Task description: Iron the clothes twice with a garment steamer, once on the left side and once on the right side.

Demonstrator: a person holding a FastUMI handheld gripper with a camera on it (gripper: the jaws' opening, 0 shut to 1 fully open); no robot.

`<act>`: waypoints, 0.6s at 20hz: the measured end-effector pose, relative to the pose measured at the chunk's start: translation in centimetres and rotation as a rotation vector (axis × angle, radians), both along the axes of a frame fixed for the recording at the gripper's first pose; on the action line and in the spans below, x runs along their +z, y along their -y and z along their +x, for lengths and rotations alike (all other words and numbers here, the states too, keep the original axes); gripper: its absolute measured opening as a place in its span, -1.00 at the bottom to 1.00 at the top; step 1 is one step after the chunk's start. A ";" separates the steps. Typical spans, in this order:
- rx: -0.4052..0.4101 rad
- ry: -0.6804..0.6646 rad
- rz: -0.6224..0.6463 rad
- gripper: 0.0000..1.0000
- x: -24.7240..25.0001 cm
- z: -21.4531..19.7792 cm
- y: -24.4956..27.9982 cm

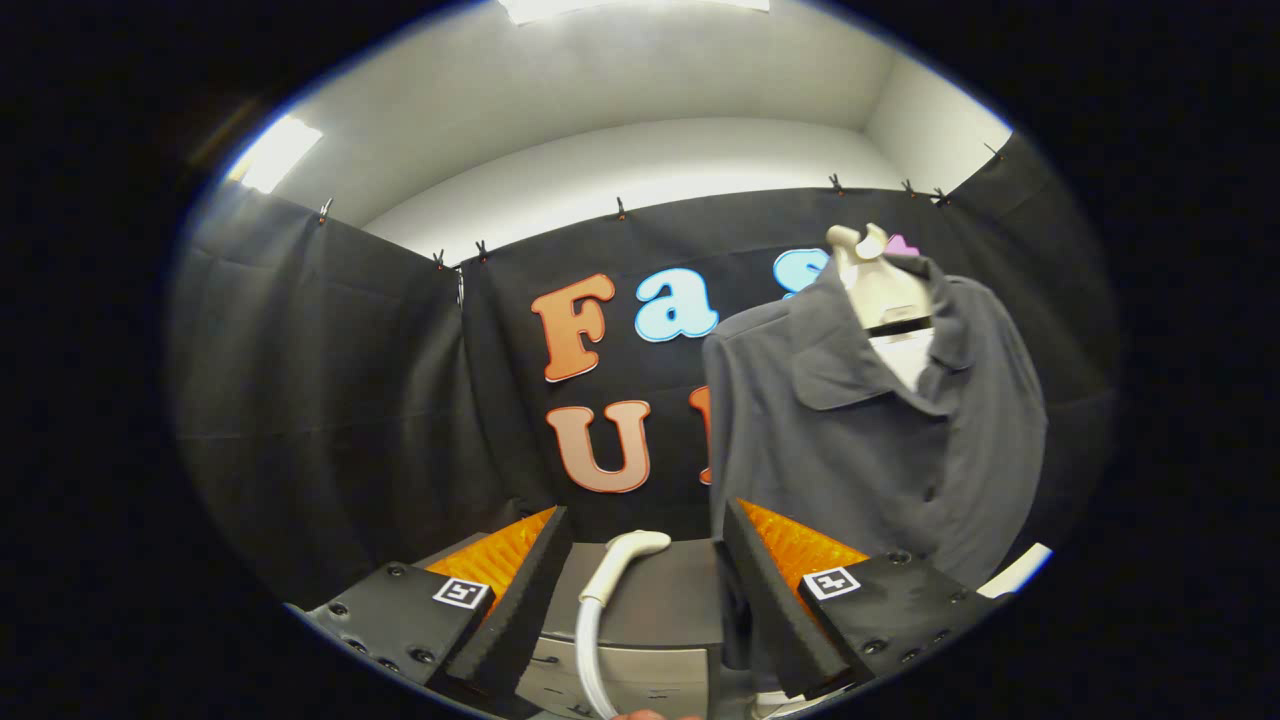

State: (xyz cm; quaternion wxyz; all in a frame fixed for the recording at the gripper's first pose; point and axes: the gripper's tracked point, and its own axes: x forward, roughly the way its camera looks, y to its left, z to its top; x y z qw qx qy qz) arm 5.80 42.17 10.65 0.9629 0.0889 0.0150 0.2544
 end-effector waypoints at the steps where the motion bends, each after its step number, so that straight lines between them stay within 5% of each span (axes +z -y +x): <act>1: 0.012 -0.020 -0.015 0.96 -0.6 1.6 -2.4; 6: 0.004 -0.111 -0.140 0.97 -6.5 10.5 -11.6; 12: -0.105 -0.266 -0.320 0.97 -16.6 17.7 -14.9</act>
